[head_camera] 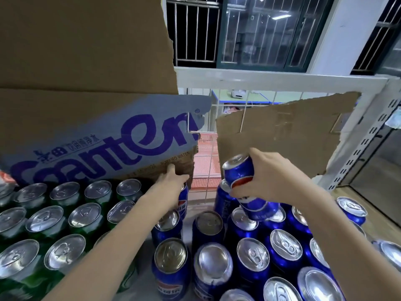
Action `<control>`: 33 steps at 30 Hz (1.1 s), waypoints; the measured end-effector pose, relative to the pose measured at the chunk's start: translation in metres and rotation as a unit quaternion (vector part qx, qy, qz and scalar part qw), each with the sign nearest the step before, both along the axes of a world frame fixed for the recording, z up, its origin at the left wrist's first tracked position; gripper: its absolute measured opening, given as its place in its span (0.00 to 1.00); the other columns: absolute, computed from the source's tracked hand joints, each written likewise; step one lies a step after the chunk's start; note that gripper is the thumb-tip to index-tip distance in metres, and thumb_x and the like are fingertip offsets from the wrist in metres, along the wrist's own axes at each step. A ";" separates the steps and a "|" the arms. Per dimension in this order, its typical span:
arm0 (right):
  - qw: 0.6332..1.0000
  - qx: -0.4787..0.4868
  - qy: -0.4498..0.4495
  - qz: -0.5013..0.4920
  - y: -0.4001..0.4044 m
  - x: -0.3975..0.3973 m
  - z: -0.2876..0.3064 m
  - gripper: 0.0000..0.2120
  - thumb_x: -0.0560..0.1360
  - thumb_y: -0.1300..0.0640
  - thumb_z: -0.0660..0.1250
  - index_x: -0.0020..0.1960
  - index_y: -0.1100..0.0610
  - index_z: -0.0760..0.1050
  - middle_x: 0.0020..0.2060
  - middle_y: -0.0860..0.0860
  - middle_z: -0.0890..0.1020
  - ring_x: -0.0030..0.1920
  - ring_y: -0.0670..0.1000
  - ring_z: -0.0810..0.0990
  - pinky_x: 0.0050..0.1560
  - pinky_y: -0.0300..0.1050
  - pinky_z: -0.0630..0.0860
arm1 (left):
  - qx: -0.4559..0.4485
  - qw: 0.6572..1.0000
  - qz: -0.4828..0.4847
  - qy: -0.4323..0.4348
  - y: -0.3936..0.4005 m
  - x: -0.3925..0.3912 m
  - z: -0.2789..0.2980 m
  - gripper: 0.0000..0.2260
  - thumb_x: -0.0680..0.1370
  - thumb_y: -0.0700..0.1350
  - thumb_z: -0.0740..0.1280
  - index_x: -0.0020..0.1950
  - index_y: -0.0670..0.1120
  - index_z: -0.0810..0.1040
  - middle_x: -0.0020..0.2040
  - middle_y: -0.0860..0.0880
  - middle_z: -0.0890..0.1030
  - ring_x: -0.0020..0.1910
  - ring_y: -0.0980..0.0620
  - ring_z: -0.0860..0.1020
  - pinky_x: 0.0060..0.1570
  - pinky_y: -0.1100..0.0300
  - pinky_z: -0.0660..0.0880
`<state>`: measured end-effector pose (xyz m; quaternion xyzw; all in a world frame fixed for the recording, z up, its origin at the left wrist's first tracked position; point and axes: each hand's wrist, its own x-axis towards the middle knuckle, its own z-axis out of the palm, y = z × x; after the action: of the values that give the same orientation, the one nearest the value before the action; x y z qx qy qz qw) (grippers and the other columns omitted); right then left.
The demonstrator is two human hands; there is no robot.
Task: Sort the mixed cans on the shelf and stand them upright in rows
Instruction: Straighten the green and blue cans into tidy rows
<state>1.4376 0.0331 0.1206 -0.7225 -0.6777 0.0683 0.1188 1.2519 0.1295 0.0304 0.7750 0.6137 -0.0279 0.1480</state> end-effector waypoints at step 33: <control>0.971 0.009 -0.170 0.170 0.092 -0.048 -0.107 0.36 0.70 0.59 0.71 0.70 0.58 0.54 0.63 0.57 0.61 0.61 0.57 0.64 0.58 0.43 0.65 | 0.112 0.976 -0.140 0.123 0.007 -0.010 0.007 0.24 0.71 0.35 0.71 0.64 0.43 0.67 0.62 0.45 0.64 0.54 0.43 0.76 0.41 0.56 0.72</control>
<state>1.3898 0.1250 0.0139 -0.5963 -0.8016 -0.0428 -0.0050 1.2423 0.1362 0.0369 0.8555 0.5119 -0.0747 -0.0221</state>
